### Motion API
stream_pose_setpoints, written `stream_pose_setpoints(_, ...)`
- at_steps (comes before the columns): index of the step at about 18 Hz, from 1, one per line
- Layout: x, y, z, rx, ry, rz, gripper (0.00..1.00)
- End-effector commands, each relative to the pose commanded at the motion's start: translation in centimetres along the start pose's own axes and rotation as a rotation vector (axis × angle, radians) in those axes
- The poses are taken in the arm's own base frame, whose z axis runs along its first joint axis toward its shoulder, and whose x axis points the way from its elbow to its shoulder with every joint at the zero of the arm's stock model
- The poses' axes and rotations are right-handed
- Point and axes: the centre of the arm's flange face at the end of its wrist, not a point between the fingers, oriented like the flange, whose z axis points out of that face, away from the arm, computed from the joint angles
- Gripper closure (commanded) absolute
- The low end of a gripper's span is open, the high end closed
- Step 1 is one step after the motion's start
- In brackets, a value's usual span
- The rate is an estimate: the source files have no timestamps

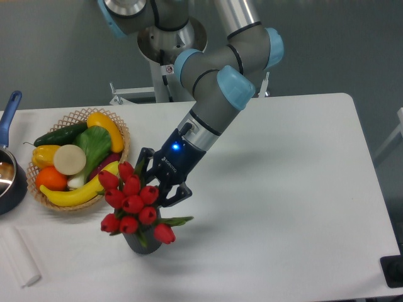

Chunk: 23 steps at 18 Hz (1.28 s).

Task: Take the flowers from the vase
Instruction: 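Close the gripper on the tulip stems, then lift the gripped tulips up out of the grey vase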

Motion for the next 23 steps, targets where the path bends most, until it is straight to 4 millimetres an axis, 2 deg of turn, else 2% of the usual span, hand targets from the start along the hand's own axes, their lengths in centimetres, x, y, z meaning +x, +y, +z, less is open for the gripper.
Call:
stream_pose_setpoints(3,0.0,0.0,0.0,0.0,0.0,0.0,0.61)
stream_pose_setpoints(4,0.0,-0.1,-0.1,0.0,-0.001,0.001,0.63)
stream_pose_setpoints(5,0.0,-0.1,-0.1,0.001,-0.002,0.001,0.7)
stream_pose_setpoints(14,0.2,-0.7,-0.5,0.05,0.011,-0.001,0.71)
stream_pose_setpoints(23,0.8,-3.9,-3.3,0.113,-0.01,-0.036,0.7)
